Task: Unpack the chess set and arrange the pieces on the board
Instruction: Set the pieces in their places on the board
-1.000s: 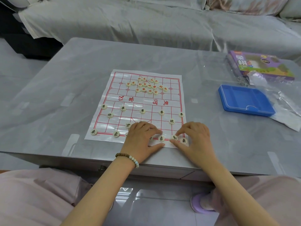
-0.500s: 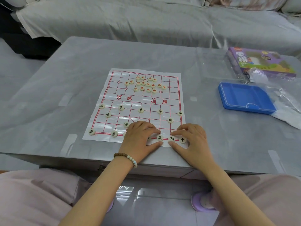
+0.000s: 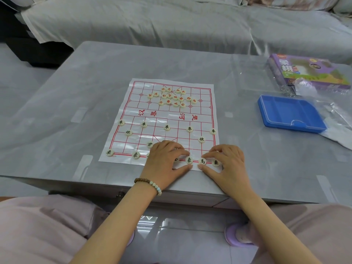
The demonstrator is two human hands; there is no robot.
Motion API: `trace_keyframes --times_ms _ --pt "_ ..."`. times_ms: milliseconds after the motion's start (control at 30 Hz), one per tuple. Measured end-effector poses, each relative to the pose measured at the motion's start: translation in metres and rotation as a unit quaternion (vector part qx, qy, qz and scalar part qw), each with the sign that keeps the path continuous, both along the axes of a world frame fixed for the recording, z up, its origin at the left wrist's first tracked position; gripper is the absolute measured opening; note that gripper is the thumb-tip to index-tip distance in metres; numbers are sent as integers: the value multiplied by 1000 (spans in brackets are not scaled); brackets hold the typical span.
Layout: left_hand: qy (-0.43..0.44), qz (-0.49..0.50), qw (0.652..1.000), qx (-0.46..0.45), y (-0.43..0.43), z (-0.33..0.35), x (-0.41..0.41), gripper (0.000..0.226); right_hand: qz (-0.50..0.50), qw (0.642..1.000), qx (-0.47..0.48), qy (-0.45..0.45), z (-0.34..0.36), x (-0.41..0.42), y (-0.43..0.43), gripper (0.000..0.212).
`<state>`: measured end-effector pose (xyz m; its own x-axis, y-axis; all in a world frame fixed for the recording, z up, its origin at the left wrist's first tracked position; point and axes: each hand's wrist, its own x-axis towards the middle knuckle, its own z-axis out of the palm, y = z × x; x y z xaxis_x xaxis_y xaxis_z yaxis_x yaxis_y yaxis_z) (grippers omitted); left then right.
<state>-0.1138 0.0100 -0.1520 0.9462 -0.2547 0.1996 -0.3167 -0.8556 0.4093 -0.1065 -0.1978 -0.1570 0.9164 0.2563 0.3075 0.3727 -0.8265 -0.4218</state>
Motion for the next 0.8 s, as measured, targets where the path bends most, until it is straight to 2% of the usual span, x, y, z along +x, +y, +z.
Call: trace_keyframes --times_ms 233,467,633,800 --pt "-29 68 996 -45 34 10 -14 50 31 998 59 -5 19 9 30 34" --pt "-30 151 988 -19 99 15 -26 55 80 995 6 56 32 28 105 29" --pt "-4 174 985 3 132 11 -35 64 58 994 -34 84 31 39 137 33" --pt "16 185 983 -17 148 6 -37 70 46 993 -43 98 31 40 147 28"
